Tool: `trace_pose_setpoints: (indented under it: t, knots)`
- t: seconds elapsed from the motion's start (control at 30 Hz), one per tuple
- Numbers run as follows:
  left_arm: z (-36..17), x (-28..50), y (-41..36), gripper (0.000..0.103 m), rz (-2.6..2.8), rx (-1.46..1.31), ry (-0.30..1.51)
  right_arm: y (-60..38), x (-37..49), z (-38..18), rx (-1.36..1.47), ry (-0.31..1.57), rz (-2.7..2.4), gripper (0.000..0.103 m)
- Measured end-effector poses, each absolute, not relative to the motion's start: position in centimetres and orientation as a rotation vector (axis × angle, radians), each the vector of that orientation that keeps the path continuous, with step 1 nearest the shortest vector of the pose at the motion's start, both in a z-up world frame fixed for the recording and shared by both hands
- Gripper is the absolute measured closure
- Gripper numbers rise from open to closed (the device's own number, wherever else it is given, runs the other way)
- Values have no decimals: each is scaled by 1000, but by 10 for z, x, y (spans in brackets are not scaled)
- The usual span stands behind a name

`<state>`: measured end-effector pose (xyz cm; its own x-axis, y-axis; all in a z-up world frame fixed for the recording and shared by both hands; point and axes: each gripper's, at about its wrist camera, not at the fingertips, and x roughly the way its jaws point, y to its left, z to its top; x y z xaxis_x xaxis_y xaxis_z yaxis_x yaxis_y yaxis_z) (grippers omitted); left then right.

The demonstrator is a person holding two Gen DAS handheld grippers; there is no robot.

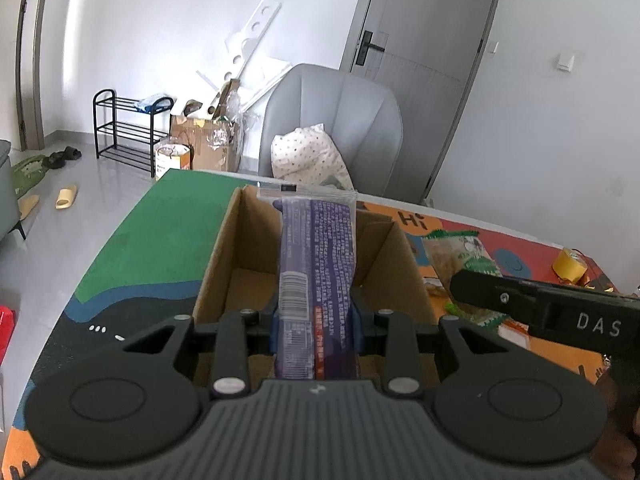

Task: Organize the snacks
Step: 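Carry both packets over the cardboard box and open both grippers to drop them, then move the left gripper to the red candy bar while the right gripper reaches the blue snack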

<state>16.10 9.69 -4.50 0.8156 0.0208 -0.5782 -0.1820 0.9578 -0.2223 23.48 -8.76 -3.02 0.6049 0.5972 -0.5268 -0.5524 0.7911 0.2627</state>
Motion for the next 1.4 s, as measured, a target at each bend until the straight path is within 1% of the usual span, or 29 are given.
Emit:
trace_pose_setpoints:
  t: [0.27,0.5,0.57,0.63,0.67,0.7,0.83,0.9,0.93,1.2,1.4]
  knots:
    - [-40,150,114,66,154,-304,580,-75,235,-34,81,663,693,57]
    - [-34,135,121,50,183,-313,561,-62,234,-34,109,685,737,57]
    - [-32,132,122,46,188,-313,557,-59,233,-34,107,695,751,50]
    - [-32,130,122,40,192,-310,552,-62,230,-34,98,685,736,36]
    - [-31,129,122,38,194,-310,551,-63,228,-33,94,678,724,34]
    - [-32,129,122,35,196,-310,550,-67,227,-32,93,673,712,31]
    - [-30,128,113,22,204,-290,533,-86,228,-30,120,677,668,29]
    - [-29,129,107,18,202,-277,531,-94,226,-29,116,669,651,25]
    - [-30,130,104,17,200,-275,532,-97,224,-29,113,665,644,23]
    - [-30,131,83,15,163,-263,542,-129,216,-28,125,660,588,20]
    - [-29,130,64,14,120,-244,542,-154,209,-30,141,654,547,14]
